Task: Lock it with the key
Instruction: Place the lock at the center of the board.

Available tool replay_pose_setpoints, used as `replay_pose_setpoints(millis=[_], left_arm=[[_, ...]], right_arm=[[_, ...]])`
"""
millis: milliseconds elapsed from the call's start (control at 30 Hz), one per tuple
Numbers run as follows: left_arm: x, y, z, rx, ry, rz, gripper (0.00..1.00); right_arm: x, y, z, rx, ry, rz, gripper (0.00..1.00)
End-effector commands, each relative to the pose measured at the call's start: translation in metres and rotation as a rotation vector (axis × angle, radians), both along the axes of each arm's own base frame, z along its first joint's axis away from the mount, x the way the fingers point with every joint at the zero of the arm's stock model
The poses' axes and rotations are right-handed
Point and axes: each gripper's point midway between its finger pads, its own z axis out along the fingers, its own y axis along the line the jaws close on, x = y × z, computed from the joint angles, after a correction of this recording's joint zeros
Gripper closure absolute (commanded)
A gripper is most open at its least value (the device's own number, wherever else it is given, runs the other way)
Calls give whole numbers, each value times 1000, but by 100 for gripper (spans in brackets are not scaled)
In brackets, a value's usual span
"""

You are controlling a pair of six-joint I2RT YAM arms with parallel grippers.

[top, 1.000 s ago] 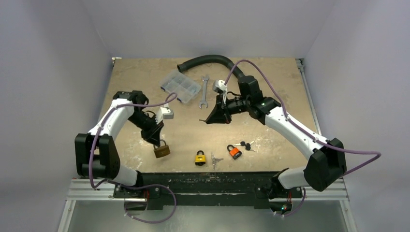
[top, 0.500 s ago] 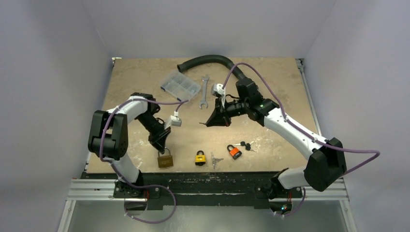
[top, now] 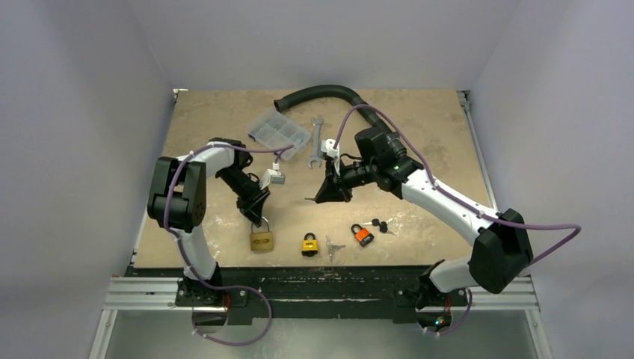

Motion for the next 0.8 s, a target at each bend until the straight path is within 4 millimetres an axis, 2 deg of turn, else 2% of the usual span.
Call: replay_pose_setpoints(millis=[0, 100, 200, 400, 433, 467, 567, 700, 767], left_arm=[[26, -7, -11, -20, -77, 6, 75], [33, -10, -11, -24, -92, 31, 69], [37, -11, -10, -21, -99, 44, 59], [45, -10, 5, -26, -127, 75, 23], [46, -9, 8, -33, -130, 89, 11], [48, -9, 12, -44, -134, 104, 7], [63, -2, 29, -80, -161, 170, 4], [103, 23, 74, -187, -269, 376, 1], [115, 31, 90, -235, -308, 465, 0]], right_arm=[[-3, 6, -7, -20, -60, 24, 100], [-7, 10, -11, -32, -71, 42, 100], [-11, 14, -13, -42, -87, 66, 100], [-14, 18, -19, -76, -124, 79, 100], [-15, 19, -21, -84, -132, 84, 100], [-15, 19, -22, -93, -146, 87, 100], [-13, 20, -27, -130, -197, 92, 100], [-15, 32, -33, -169, -231, 111, 100], [-20, 39, -41, -199, -235, 153, 100]])
